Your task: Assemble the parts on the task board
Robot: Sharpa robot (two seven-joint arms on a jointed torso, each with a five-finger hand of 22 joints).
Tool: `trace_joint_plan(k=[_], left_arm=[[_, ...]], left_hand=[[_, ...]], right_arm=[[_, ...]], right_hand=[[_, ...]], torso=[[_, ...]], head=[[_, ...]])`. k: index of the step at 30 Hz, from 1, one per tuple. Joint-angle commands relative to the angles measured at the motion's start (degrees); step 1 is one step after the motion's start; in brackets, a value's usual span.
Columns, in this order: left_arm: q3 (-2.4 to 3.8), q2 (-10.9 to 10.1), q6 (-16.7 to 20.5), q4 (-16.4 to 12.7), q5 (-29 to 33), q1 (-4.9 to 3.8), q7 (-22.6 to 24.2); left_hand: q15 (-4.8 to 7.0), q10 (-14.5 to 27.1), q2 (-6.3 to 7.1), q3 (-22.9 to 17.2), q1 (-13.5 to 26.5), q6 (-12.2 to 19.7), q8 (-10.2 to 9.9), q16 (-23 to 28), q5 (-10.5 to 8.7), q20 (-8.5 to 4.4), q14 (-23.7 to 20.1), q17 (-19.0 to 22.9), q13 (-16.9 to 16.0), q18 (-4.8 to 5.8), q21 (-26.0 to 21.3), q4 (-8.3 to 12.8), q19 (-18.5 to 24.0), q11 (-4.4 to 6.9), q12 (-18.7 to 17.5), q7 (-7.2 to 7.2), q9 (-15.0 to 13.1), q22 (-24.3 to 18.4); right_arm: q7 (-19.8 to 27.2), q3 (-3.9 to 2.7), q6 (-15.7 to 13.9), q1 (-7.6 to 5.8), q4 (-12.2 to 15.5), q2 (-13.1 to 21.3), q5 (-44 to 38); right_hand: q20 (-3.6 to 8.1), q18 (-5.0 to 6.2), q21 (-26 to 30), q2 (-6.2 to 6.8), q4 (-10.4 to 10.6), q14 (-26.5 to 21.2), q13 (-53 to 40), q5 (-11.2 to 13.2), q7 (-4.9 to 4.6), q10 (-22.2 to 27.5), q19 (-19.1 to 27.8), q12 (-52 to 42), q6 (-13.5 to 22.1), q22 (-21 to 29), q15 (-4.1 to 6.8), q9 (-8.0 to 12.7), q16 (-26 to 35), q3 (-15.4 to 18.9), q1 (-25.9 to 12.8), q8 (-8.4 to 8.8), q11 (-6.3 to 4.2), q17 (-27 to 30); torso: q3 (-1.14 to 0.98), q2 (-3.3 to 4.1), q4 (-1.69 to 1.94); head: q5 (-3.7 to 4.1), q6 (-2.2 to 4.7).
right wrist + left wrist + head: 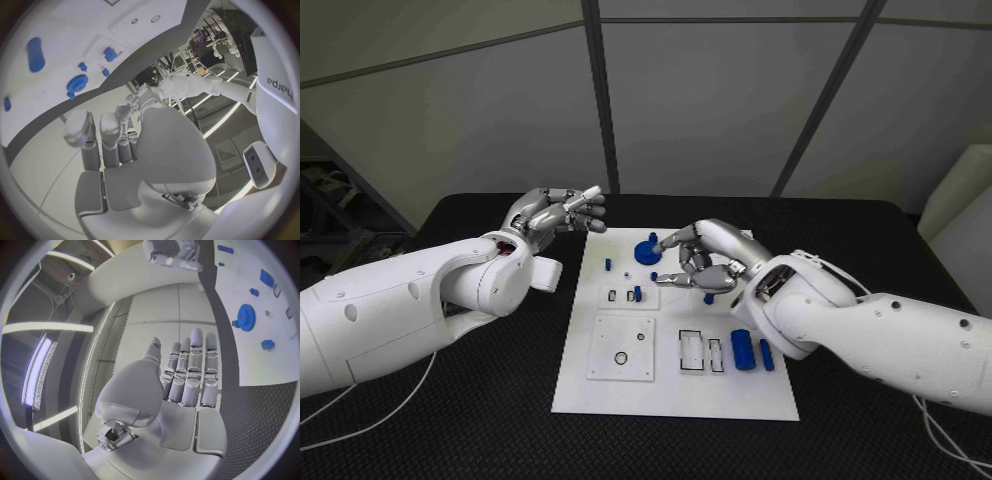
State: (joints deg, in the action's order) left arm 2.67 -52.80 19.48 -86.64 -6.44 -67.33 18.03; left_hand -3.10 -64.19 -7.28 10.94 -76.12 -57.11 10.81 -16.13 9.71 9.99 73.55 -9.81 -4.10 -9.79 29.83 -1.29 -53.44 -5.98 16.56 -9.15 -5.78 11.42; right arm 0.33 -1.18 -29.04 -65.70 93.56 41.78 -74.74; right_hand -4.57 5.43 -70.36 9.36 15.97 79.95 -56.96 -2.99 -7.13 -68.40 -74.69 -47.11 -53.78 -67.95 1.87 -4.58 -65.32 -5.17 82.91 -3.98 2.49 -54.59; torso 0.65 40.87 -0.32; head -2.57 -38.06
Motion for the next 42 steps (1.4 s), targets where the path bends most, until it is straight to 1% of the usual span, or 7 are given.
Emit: trace_joint_plan(k=[1, 5, 10, 13, 18, 23, 42], left_arm=[[0.07, -0.3, -8.97, -0.48, -18.12, -0.11, -14.01], [0.09, -0.32, -12.82, -0.64, -27.91, -0.25, -21.68], [0.09, 1.14, -16.96, 0.3, -36.94, -1.03, -30.72], [0.05, 2.88, -18.67, 1.74, -39.84, -1.7, -35.42], [-0.36, 6.34, -19.69, 4.13, -44.79, -2.64, -42.94], [-1.42, 9.17, -20.52, 5.79, -47.99, -3.72, -46.75], [-4.55, 15.93, -25.67, 10.48, -51.31, -5.57, -51.8]], left_hand=[[1.85, -4.17, -0.7, 1.0, 0.73, -2.14, 0.51, -3.22, -0.78, -1.83, 5.66, -2.63, -0.48, -0.79, 2.62, -0.55, -4.38, 1.68, 0.94, 1.25, -0.54, 1.11], [4.98, -11.44, -0.43, 2.65, 1.67, -5.07, 1.34, -11.65, -1.1, -5.09, 11.99, -9.14, -3.16, -0.74, 7.88, -1.64, -10.67, 4.34, 3.76, 3.74, -2.22, 3.78], [7.01, -15.68, 0.4, 5.31, 3.54, -7.03, 3.8, -43.4, -2.75, -7.1, 11.89, -41.43, -12.74, -0.05, 16.16, -4.84, -12.47, 6.19, 10.67, 6.04, -7.98, 9.22], [7.24, -14.3, 0.12, 6.11, 4.31, -6.23, 4.81, -51.73, -5.56, -7.53, 11.39, -50.67, -18.7, 0.14, 21.2, -6.97, -12.52, 6.47, 13.59, 5.69, -11.66, 14.36], [7.88, -16.21, 1.2, 7.06, 4.4, -5.43, 7.82, -65.38, -6.26, -8.16, 14.04, -67.82, -44.18, 2.89, 37.57, -9.86, -19.98, 7.2, 33.38, 6.48, -19.31, 37.15], [8.45, -17.79, 1.65, 6.96, 3.45, -3.07, 11.13, -69.5, -6.34, -8.77, 14.87, -73.54, -61.66, 4.04, 44.37, -12.49, -21.6, 7.73, 46.5, 7.16, -29.25, 46.68], [8.28, -17.47, 3.33, 7.26, 5.3, -1.87, 11.18, -69.27, -6.86, -8.73, 14.71, -73.38, -65.14, 3.94, 45.14, -15.28, -20.47, 7.82, 46.23, 7.08, -35.13, 47.66]], right_arm=[[7.34, -0.19, 2.45, -1.11, 2.14, 2.87, 15.43], [7.07, -0.36, 3.1, -2.36, 3.35, 5.95, 18.59], [6.48, -0.48, 2.99, -3.4, 2.76, 7.92, 20.38], [6.5, -0.5, 2.95, -3.66, 1.97, 8.07, 21.21], [6.0, -0.51, 2.57, -3.84, 0.98, 7.66, 21.67], [5.13, -0.52, 2.49, -3.9, 0.4, 7.31, 21.3], [3.46, -0.51, 2.29, -3.92, -0.43, 6.53, 19.85]], right_hand=[[-0.06, 1.37, 6.39, -0.49, -0.35, -1.02, 6.07, 0.11, 0.02, 2.22, 3.05, 6.77, -0.73, 5.72, -0.05, 0.17, 6.48, 0.24, 0.9, 0.12, 0.05, 6.19], [-0.03, 1.53, 7.76, -0.71, -0.49, -0.77, 7.45, 0.09, -0.05, 2.29, 3.06, 7.9, -0.89, 6.87, -0.05, 0.22, 8.01, 0.31, 1.02, 0.14, -0.15, 7.22], [0.04, 1.46, 7.94, -0.96, -0.61, -0.23, 7.82, 0.02, 0.05, 1.86, 2.43, 7.8, -1.09, 6.86, 0.02, 0.23, 8.41, 0.3, 1.1, 0.11, -0.22, 7.05], [0.08, 1.43, 7.99, -1.08, -0.65, -0.07, 7.99, 0.0, 0.07, 1.73, 2.19, 7.81, -1.14, 6.85, 0.06, 0.24, 8.7, 0.27, 1.13, 0.12, -0.25, 7.18], [0.14, 1.43, 8.25, -1.35, -0.85, 0.16, 8.33, -0.04, 0.11, 1.62, 1.9, 7.89, -1.17, 7.0, 0.13, 0.27, 9.22, 0.11, 1.42, 0.15, -0.31, 7.37], [0.23, 1.35, 8.22, -1.48, -1.26, 0.51, 8.54, -0.03, 0.15, 1.38, 1.4, 7.76, -1.18, 6.85, 0.21, 0.3, 9.5, -0.06, 1.96, 0.18, -0.37, 7.26], [0.36, 1.28, 8.5, -1.67, -2.13, 1.05, 9.21, -0.33, 0.19, 1.22, 0.74, 7.87, -1.17, 6.88, 0.31, 0.35, 10.02, -0.47, 3.09, 0.2, -0.45, 6.96]], torso=[[-0.47, -1.19, -0.2], [-0.85, -1.98, -0.36], [-1.17, -2.86, -0.34], [-1.34, -3.27, -0.25], [-1.57, -3.7, -0.13], [-1.59, -3.75, -0.07], [-1.42, -3.36, -0.2]], head=[[-0.35, -0.33], [-0.53, -0.78], [-0.85, -1.41], [-1.05, -1.77], [-1.09, -2.13], [-1.29, -2.47], [-1.61, -2.96]])
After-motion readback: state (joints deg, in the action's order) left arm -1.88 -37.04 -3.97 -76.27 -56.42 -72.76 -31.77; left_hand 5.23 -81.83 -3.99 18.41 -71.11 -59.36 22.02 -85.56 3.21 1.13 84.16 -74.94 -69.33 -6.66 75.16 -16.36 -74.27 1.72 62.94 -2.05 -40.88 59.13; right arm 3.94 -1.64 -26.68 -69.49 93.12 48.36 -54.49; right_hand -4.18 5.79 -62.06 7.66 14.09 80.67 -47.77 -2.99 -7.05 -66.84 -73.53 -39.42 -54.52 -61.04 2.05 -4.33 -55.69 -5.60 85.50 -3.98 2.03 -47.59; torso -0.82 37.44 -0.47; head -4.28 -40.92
